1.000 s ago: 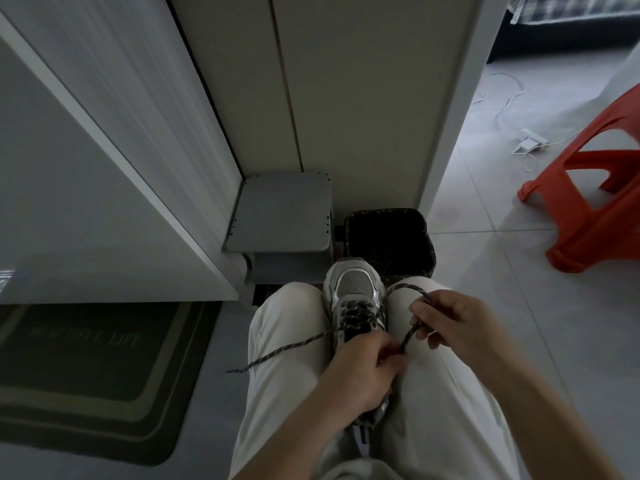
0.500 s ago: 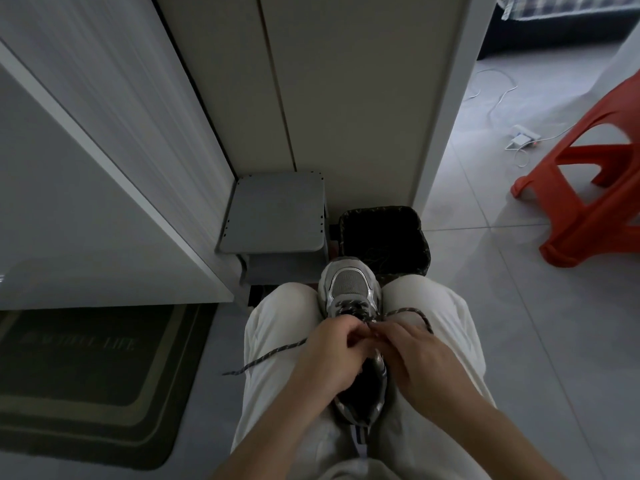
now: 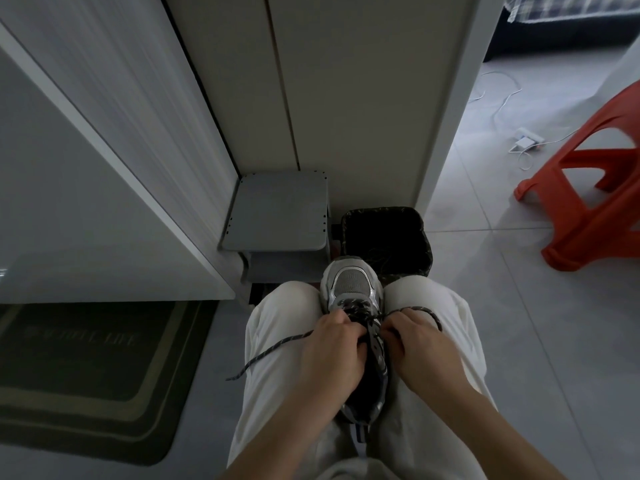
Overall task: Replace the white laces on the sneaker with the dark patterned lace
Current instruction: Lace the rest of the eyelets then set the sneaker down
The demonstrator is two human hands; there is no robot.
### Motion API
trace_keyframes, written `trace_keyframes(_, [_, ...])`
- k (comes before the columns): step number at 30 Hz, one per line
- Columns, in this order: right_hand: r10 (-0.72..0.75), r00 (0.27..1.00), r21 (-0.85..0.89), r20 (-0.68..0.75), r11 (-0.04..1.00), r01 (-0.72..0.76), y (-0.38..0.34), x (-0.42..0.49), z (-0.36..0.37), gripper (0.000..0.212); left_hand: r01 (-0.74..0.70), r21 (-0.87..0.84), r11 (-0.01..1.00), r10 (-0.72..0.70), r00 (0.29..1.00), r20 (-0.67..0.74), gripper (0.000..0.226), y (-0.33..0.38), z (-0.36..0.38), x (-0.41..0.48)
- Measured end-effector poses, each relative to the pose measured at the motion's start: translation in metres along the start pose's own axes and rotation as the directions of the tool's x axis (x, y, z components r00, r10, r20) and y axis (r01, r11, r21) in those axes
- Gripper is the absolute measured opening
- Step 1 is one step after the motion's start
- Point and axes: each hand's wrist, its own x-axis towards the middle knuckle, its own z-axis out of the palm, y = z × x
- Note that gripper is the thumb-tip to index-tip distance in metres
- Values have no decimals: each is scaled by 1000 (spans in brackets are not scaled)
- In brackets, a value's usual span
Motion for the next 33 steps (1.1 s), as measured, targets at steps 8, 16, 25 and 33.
trace_keyframes(8, [-44,998,18,35,999,43,3,9,5,12,26,-65,998,-26,1000,-7,18,0,4,1])
trace_keyframes(16, [34,997,225,66,973,-48,8,17,6,10,52,-128,990,-54,998,-14,18,-1,4,4])
trace_keyframes(25, [-28,998,-77,-62,997,23,6,3,17,36,185,-283,941,-182,983,35,7,-11,-16,8])
trace_keyframes(33, [65,986,7,-155,998,-65,9,0,17,39,486,-472,736,-523,850,60,7,-96,-86,-37])
